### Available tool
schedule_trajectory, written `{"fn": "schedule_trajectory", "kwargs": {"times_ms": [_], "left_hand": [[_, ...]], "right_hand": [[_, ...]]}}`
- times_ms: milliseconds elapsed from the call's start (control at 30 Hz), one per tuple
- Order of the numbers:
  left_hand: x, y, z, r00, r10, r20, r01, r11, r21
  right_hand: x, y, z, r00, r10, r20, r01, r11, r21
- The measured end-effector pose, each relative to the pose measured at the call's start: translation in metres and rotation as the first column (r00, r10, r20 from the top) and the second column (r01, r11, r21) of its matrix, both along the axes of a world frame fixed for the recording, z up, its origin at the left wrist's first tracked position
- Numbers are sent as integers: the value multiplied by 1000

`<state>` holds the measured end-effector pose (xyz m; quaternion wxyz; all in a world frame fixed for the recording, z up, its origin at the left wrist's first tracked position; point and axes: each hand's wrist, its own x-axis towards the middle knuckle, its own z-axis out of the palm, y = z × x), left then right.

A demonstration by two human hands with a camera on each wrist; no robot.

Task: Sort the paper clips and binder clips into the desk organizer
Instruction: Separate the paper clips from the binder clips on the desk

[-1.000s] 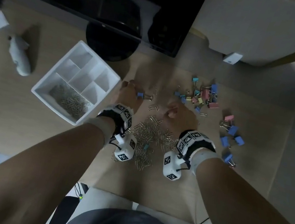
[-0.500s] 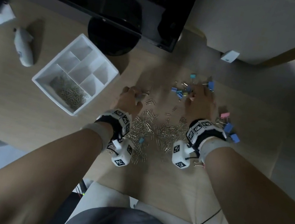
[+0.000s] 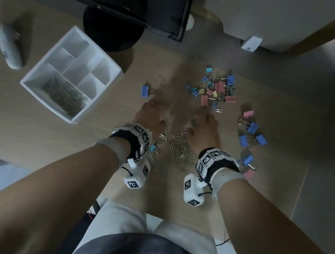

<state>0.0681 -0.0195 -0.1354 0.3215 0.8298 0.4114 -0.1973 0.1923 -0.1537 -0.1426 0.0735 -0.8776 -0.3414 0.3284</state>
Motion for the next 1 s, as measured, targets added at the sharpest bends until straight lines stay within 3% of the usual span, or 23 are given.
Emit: {"fn": "schedule_trajectory", "kwargs": {"times_ms": [133,267,433,533,700,833,1000], "left_hand": [[4,-4,9,999,5,34,-2,996,-84],[7,9,12,993,70,94,-70,998,-10],[16,25,8,994,-30,103,19,995,101],[23,30,3,992,-126,17,122,978,168],[27,38,-7,952,-268,-145,287,948,135],[24,37,-8,912,-386,-138,404,904,140],[19,26,-5,906,-421,-31,421,896,142]], "right_hand": [[-7,3,3,999,32,-7,-32,998,52],[16,10,10,974,-173,145,167,985,54],[26,7,13,968,-178,174,190,980,-55],[17,8,16,971,-190,144,202,977,-73],[12,7,24,963,-248,107,250,968,-12],[20,4,25,972,-168,163,182,981,-73],[14,4,25,968,-159,192,177,981,-80]]}}
